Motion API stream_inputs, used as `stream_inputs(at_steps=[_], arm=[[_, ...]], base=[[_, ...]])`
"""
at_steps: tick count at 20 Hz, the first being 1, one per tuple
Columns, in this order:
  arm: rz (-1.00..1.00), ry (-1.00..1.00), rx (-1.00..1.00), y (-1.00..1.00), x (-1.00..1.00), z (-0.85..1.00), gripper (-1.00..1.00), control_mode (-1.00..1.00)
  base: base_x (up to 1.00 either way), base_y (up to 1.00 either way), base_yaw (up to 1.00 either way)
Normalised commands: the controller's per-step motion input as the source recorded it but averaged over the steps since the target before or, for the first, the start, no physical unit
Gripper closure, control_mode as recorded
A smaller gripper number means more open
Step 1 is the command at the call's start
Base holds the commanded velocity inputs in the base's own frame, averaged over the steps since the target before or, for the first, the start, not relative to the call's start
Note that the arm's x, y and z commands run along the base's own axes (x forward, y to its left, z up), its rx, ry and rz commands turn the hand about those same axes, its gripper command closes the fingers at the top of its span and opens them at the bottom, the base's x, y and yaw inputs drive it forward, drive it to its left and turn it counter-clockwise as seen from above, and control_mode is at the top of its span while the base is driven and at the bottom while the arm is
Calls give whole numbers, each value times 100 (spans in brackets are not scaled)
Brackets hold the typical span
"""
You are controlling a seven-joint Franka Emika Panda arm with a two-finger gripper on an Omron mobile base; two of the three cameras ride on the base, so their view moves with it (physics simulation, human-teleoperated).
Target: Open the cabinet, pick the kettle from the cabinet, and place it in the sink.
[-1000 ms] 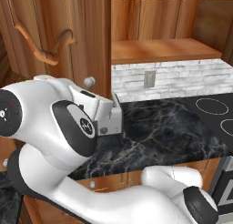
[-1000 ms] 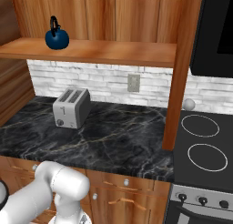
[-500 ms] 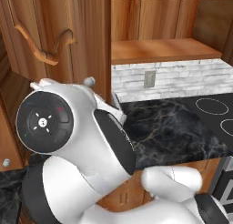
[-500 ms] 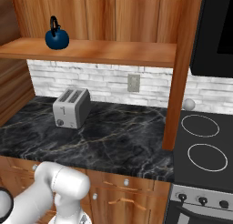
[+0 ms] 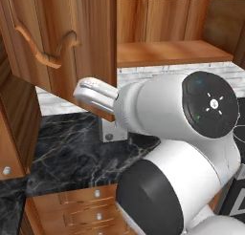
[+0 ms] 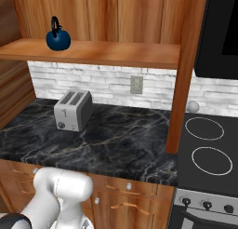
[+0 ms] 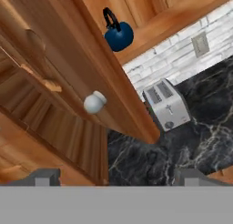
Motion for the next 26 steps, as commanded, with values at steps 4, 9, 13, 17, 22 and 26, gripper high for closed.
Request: stream_inputs(at_steps=[4, 9, 13, 17, 22, 26], arm=[[23, 0, 4, -48, -2, 0, -100, -100], [15, 0, 3, -47, -1, 0, -100, -100], [11, 0, 8, -42, 0, 0, -100, -100], [4, 0, 9, -26, 1, 0, -100, -100], [0, 12, 19, -24, 8, 0, -100, -100], [0, 9, 23, -16, 9, 0, -100, -100]], base=[[0, 0, 0], [0, 0, 0], [0, 0, 0], [0, 0, 0], [0, 0, 0], [0, 0, 0]])
